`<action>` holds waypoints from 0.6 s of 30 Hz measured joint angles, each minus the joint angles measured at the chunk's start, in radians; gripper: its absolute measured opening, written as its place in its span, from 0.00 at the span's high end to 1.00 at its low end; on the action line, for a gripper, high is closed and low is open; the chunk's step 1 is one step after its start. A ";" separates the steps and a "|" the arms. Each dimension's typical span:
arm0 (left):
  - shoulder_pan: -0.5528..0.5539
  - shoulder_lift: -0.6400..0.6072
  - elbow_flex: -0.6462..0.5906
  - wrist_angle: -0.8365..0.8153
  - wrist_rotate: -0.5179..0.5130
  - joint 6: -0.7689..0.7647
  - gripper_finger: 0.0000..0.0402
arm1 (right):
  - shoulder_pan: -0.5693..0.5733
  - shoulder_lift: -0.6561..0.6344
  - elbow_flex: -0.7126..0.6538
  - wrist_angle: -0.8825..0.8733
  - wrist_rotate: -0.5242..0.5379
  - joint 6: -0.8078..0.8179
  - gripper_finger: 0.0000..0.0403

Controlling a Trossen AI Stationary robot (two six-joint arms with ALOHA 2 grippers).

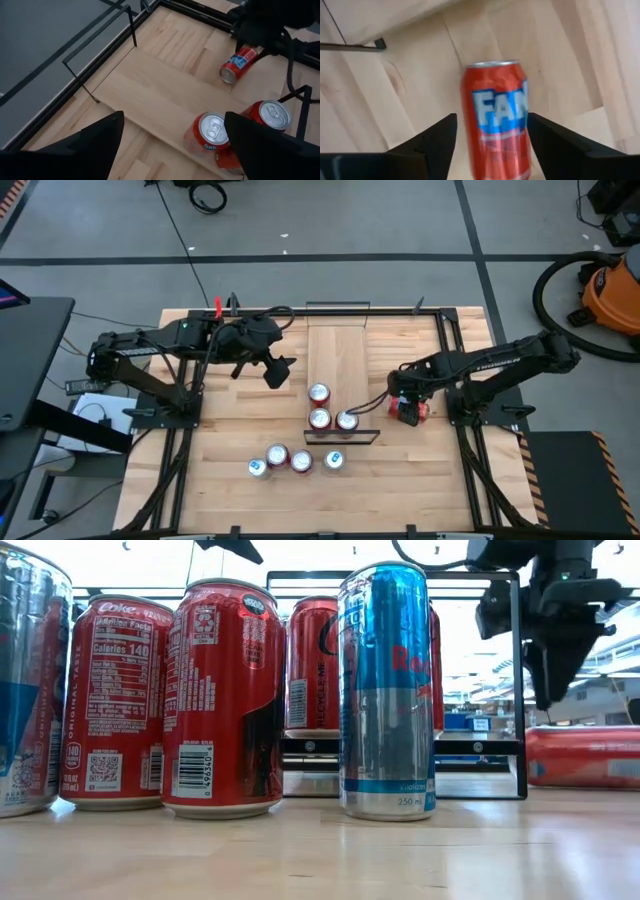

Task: Place canned beverage on shelf
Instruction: Put the red soda can on the shelf aligned with the other red soda can

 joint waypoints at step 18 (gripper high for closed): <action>0.001 0.002 0.000 -0.013 0.029 0.004 0.12 | -0.230 0.077 -0.069 0.087 -0.005 -0.252 0.05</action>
